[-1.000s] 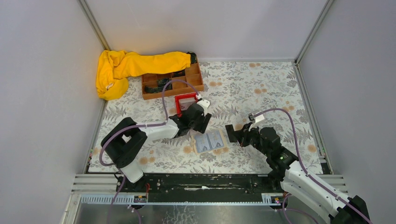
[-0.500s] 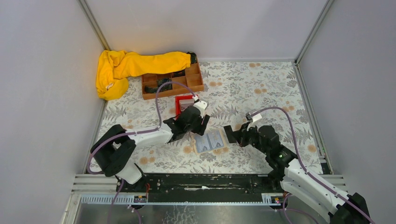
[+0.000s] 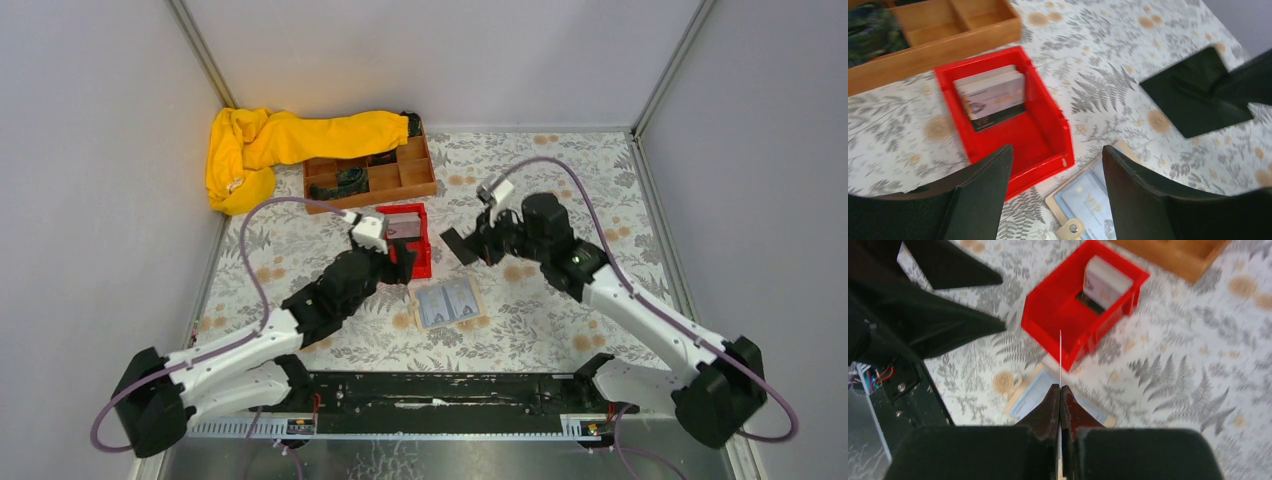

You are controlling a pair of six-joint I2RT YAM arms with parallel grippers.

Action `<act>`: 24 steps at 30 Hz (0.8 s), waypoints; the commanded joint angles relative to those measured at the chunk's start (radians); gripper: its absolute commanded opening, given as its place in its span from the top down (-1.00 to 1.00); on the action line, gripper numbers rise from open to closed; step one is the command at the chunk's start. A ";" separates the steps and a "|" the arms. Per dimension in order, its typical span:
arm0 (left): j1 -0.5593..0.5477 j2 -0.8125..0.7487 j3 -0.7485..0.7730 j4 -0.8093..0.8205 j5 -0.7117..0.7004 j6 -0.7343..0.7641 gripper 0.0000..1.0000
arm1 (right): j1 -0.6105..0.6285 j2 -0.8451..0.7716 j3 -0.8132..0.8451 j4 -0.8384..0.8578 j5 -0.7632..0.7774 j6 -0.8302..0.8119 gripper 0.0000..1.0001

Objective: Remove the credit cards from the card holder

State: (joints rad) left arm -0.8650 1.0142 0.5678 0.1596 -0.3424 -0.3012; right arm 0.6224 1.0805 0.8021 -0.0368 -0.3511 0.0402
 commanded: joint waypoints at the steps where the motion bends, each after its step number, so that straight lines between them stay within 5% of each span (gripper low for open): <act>1: 0.000 -0.142 -0.098 0.009 -0.215 -0.094 -0.46 | -0.001 0.153 0.239 -0.103 -0.050 -0.179 1.00; 15: 0.007 -0.367 -0.183 -0.222 -0.414 -0.196 -0.47 | 0.000 0.772 0.902 -0.423 -0.291 -0.458 1.00; 24: 0.008 -0.494 -0.239 -0.252 -0.456 -0.206 -0.47 | 0.022 1.043 1.244 -0.679 -0.269 -0.627 1.00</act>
State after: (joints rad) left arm -0.8623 0.5518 0.3557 -0.0753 -0.7349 -0.4881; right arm 0.6250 2.0636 1.9213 -0.5770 -0.6205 -0.4774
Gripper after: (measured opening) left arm 0.735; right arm 0.011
